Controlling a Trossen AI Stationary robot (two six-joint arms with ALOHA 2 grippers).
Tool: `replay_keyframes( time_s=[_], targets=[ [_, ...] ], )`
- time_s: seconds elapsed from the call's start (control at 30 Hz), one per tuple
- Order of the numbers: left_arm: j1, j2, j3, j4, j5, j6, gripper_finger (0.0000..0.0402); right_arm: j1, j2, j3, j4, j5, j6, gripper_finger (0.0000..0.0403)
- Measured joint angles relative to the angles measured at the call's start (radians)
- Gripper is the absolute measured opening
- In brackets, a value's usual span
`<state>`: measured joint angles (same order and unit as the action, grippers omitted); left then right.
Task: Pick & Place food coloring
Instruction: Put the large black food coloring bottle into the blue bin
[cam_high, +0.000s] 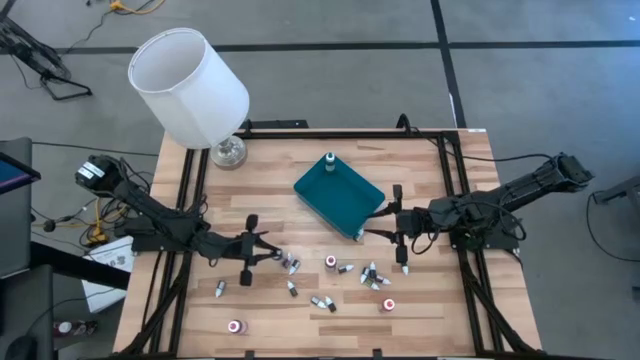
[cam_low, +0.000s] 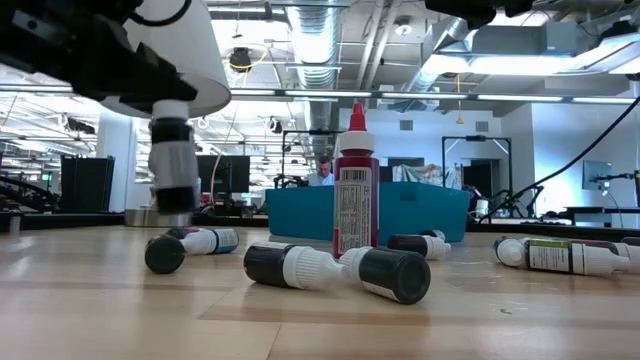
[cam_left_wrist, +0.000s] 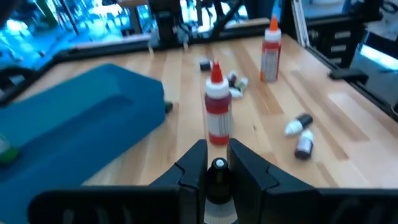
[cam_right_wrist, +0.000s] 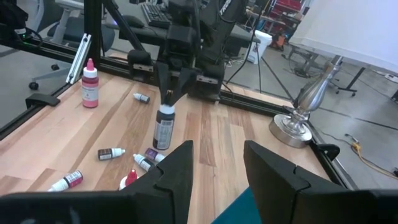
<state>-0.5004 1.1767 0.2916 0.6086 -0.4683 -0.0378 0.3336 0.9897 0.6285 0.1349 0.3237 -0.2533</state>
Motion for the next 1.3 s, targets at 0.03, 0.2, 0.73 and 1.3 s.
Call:
replay_keyframes(
  time_s=[0.03,0.2,0.73,1.3],
  targets=[
    [0.006,0.0,0.0,0.011,-0.008,0.01,0.0044,0.0,0.0,0.0,0.0,0.0,0.0,0.0134],
    [0.074,0.0,0.021,0.058,-0.016,0.062,0.0044,0.0,0.0,0.0,0.0,0.0,0.001,0.0134],
    [0.482,0.004,0.208,0.02,0.24,0.194,0.0044,0.0,0.0,0.0,0.0,0.0,0.0,0.0134],
    [0.747,0.422,0.522,0.023,0.437,0.208,0.0044,-0.024,-0.001,0.0,-0.015,-0.001,-0.008,0.0134]
  ],
)
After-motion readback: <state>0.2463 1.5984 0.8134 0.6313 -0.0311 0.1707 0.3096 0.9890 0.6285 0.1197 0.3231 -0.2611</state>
